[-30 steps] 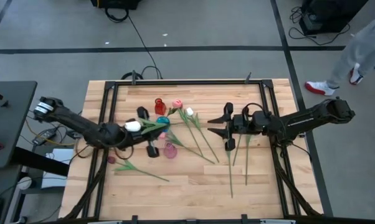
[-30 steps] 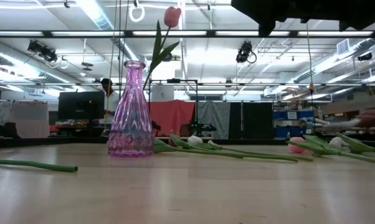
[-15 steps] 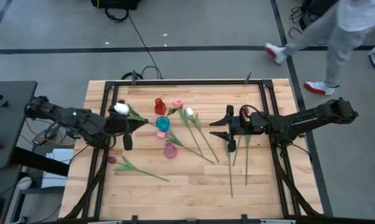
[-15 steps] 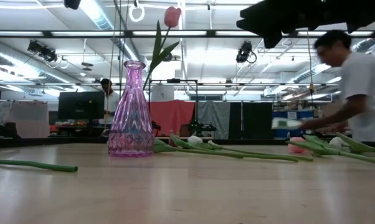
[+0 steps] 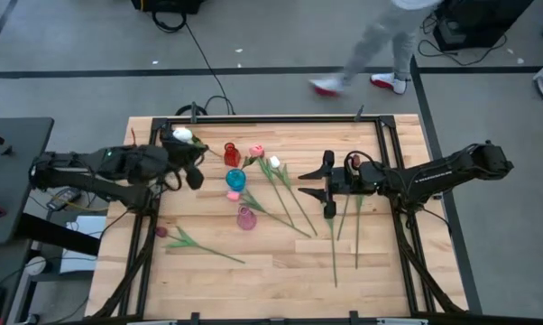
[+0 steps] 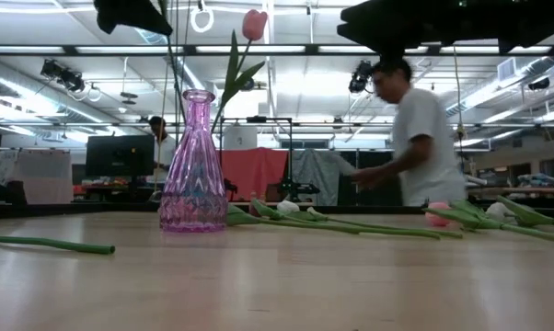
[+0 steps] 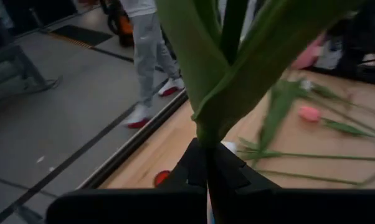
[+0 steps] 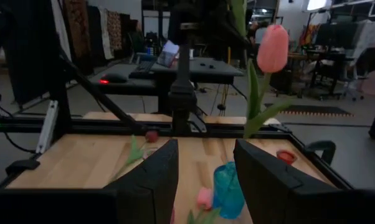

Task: Sort flowers into vase by color
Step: Put the bottom left white flower into the red vase

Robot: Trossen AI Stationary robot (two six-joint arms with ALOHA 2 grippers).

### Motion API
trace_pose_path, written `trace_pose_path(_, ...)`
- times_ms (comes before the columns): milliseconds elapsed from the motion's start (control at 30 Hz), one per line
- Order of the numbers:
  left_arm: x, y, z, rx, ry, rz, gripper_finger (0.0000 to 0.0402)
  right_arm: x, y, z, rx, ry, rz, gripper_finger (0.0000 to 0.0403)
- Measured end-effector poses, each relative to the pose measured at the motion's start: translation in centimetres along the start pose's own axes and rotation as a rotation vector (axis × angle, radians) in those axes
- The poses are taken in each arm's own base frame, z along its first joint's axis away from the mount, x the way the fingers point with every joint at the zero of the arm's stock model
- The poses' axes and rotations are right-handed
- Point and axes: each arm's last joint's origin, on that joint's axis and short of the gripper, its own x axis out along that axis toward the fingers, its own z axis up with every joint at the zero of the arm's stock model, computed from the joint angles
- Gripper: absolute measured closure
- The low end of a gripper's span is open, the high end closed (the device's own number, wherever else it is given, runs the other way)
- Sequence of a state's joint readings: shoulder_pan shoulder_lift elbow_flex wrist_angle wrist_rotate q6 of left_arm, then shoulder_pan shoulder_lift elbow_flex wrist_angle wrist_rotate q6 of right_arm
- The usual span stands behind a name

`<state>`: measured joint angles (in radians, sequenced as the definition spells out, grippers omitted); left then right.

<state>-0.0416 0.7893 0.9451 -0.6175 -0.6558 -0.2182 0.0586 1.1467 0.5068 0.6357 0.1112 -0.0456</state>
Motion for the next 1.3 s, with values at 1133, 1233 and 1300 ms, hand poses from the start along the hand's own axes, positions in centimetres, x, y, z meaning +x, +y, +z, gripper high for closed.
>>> trace_pose_path(1133, 10.8, 3.2, -1.5, 0.021, 0.316, 0.052, 0.0385, 0.4, -0.1, -0.6, -0.002, 0.029, 0.001, 0.0237)
trace_pose_path(1233, 11.0, 3.1, -1.6, 0.022, 0.320, 0.051, 0.0363, 0.4, -0.1, -0.6, -0.002, 0.028, 0.000, 0.0237)
trace_pose_path(1300, 11.1, 3.1, -1.7, 0.025, 0.329, 0.053, 0.0340, 0.4, -0.1, -0.6, -0.002, 0.028, 0.000, 0.0237)
